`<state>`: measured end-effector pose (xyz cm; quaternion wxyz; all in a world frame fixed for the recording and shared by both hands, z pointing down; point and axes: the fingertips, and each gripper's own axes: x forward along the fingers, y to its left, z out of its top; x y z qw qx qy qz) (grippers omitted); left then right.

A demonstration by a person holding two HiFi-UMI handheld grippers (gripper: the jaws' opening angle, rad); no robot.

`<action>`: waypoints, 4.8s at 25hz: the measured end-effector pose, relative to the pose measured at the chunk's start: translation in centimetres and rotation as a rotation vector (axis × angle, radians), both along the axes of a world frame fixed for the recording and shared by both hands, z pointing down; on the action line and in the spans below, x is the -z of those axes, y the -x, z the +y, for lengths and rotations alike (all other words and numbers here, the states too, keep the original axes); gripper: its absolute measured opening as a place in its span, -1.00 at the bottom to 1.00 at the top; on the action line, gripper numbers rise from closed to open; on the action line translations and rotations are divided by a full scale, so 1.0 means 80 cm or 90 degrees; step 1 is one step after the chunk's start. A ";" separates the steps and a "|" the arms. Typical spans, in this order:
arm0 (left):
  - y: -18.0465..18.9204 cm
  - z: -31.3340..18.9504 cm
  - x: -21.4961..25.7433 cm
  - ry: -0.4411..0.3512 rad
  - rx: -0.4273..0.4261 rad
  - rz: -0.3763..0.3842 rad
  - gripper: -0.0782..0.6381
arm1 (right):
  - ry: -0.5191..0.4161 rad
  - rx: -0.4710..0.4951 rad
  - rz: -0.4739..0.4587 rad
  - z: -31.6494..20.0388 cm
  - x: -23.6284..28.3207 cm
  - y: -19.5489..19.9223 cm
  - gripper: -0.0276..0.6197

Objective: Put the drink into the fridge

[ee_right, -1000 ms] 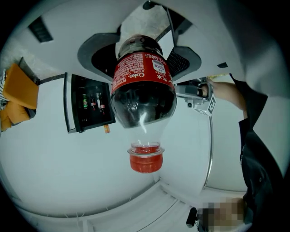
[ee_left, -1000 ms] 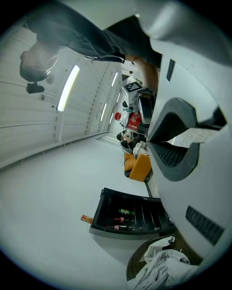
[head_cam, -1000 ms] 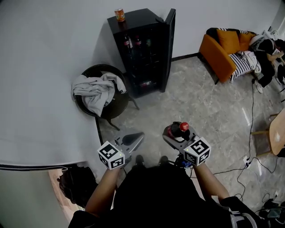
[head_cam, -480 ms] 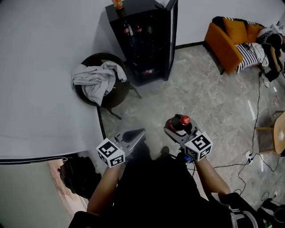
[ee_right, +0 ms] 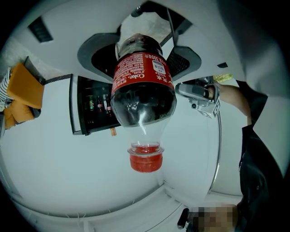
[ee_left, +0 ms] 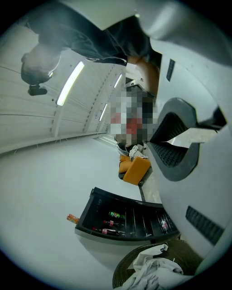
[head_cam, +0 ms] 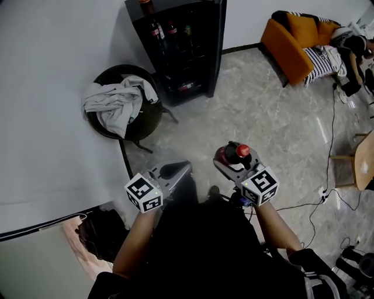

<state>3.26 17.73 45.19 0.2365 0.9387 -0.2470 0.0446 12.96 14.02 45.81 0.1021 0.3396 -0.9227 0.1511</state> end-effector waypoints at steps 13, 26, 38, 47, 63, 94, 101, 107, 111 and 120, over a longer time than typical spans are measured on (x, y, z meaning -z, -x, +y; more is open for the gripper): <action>0.105 -0.151 0.010 -0.029 -0.018 0.063 -0.75 | -0.029 -0.005 0.054 -0.132 0.035 0.115 0.05; 0.115 -0.227 0.004 -0.038 -0.082 0.060 -0.75 | -0.039 -0.050 0.084 -0.208 0.031 0.142 0.05; 0.128 -0.334 -0.013 -0.009 -0.009 0.037 -0.75 | -0.027 0.001 0.085 -0.328 0.010 0.130 0.05; 0.101 -0.459 -0.006 -0.013 0.042 0.022 -0.75 | -0.030 0.076 0.084 -0.443 0.013 0.122 0.05; 0.116 -0.577 -0.063 -0.005 0.134 -0.001 -0.75 | -0.038 0.143 0.083 -0.612 -0.052 0.148 0.05; 0.113 -0.742 -0.222 -0.043 0.190 -0.034 -0.75 | -0.095 0.095 0.089 -0.812 -0.244 0.235 0.05; 0.126 -0.757 -0.250 -0.046 0.258 -0.039 -0.75 | -0.102 0.073 0.080 -0.836 -0.267 0.242 0.05; 0.122 -0.766 -0.270 -0.052 0.285 -0.040 -0.75 | -0.091 0.061 0.085 -0.849 -0.287 0.244 0.05; 0.129 -0.776 -0.278 -0.064 0.318 -0.055 -0.75 | -0.086 0.047 0.081 -0.857 -0.299 0.243 0.05; 0.134 -0.793 -0.284 -0.061 0.355 -0.044 -0.75 | -0.078 0.044 0.104 -0.870 -0.318 0.245 0.05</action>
